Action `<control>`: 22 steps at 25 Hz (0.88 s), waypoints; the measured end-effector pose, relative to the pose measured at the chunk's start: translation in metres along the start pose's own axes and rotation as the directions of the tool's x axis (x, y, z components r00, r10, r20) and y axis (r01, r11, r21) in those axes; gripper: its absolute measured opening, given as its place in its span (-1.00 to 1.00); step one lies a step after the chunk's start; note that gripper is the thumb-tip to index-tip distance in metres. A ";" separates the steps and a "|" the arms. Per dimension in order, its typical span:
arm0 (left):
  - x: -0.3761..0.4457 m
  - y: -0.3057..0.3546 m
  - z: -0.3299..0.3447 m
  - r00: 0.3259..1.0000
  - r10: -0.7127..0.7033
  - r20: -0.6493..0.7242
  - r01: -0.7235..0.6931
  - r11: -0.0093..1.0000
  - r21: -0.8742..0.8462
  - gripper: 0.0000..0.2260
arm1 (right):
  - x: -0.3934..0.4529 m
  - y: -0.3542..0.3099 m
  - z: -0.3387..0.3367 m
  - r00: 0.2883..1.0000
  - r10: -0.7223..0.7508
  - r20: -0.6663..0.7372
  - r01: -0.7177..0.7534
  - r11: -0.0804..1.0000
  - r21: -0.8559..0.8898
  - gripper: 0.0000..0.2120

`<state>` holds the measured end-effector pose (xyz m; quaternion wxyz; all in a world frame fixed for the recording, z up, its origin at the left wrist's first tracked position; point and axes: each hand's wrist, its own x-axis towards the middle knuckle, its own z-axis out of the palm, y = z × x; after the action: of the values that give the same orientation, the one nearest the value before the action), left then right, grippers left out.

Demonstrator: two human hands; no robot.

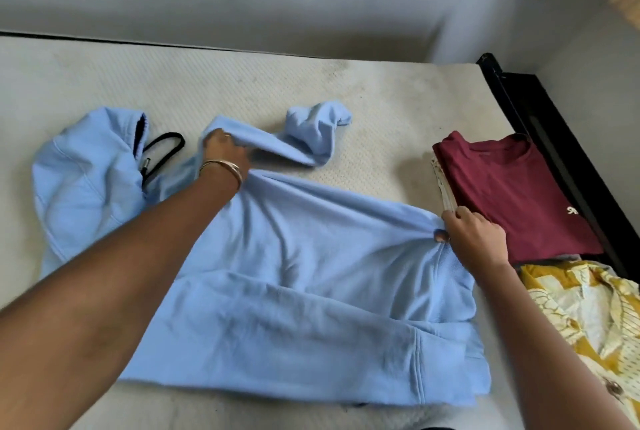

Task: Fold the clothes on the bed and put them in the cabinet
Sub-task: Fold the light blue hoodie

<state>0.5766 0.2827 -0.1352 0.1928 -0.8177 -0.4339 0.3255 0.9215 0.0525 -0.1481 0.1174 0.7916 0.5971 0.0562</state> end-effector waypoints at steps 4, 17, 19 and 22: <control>-0.046 -0.016 0.018 0.979 -0.097 -0.177 0.075 0.989 -0.127 -0.94 | -0.046 -0.011 -0.001 0.987 -0.038 -0.159 0.029 0.998 -0.055 -0.65; -0.189 0.056 0.095 0.982 -0.013 -0.191 -0.047 0.951 -0.306 -0.30 | -0.159 -0.080 -0.011 0.946 0.252 0.204 -0.283 0.949 0.139 -0.37; -0.187 0.060 0.068 0.969 -0.103 -0.226 -0.006 0.901 -0.433 -0.48 | -0.148 -0.101 -0.022 0.977 0.155 0.148 -0.198 0.918 0.344 -0.29; -0.183 0.090 0.077 0.967 0.094 -0.237 -0.197 0.865 -0.461 -0.57 | -0.148 -0.134 -0.005 0.996 0.041 0.077 -0.072 0.886 0.459 -0.41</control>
<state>0.5003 0.0831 -0.1774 0.0022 -0.8996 -0.4155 0.1344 0.7538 -0.0537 -0.1696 -0.0561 0.8152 0.5660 -0.1096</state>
